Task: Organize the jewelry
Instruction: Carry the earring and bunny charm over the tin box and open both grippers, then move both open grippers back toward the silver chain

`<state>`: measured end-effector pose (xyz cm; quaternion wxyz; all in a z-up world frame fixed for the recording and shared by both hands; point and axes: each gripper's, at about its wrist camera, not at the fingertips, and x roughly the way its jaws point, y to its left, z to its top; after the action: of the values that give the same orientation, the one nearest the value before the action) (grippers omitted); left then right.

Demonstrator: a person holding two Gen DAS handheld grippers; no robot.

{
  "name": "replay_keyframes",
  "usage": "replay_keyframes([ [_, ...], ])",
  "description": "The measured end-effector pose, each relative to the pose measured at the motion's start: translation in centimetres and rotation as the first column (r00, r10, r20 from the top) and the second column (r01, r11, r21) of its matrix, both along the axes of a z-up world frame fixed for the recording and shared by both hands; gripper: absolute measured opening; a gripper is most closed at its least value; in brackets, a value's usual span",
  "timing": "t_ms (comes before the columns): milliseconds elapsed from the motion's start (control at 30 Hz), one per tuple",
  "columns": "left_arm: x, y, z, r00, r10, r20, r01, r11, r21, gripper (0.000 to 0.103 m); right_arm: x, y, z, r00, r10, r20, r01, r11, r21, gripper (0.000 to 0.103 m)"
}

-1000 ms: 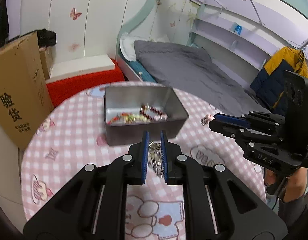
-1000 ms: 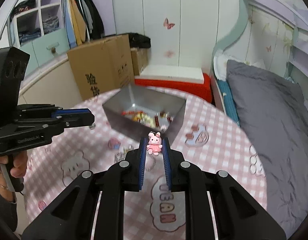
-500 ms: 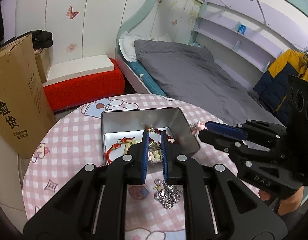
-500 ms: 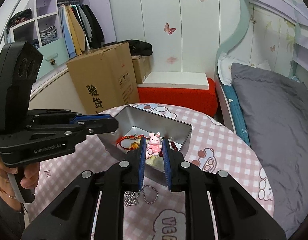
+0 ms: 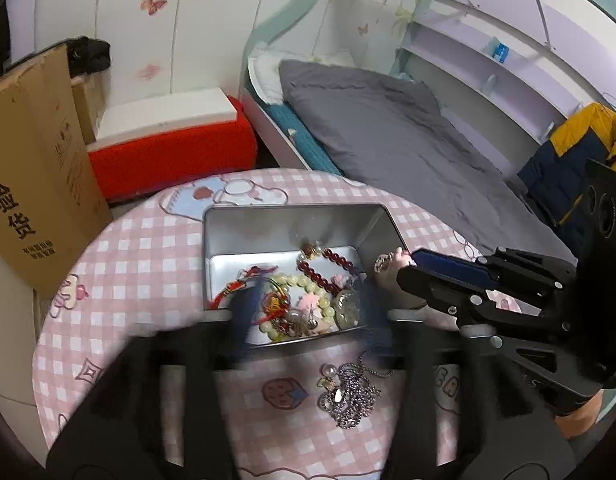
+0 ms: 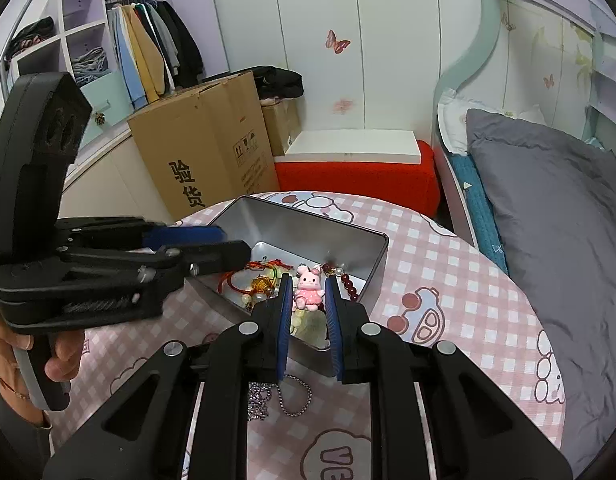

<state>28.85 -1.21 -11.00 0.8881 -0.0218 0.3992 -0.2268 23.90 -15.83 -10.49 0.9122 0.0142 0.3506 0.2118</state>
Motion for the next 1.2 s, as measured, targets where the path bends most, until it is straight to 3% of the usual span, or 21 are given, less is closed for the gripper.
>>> replay_keyframes([
  [500, -2.1, 0.7, 0.8, 1.0, 0.017, 0.023, -0.017, 1.0, 0.01, 0.06, -0.1, 0.0, 0.1, 1.0, -0.011, 0.003, 0.011, 1.0, 0.002, 0.015],
  [800, -4.8, 1.4, 0.8, 0.998, 0.022, 0.055, -0.023, 0.999, 0.026, 0.06, -2.8, -0.6, 1.6, 0.999, -0.019, 0.045, 0.02, 1.0, -0.003, 0.016],
  [967, -6.1, 1.0, -0.6, 0.999, 0.014, 0.048, -0.017, 0.998, 0.058, 0.06, -4.0, -1.0, 0.5, 0.999, -0.019, 0.026, 0.019, 1.0, -0.015, 0.018],
  [1200, -5.9, -0.3, -4.0, 1.0, -0.009, -0.03, 0.012, 0.996, 0.087, 0.056, -4.7, -1.4, -2.7, 0.999, -0.02, -0.05, 0.018, 0.999, -0.027, 0.02],
])
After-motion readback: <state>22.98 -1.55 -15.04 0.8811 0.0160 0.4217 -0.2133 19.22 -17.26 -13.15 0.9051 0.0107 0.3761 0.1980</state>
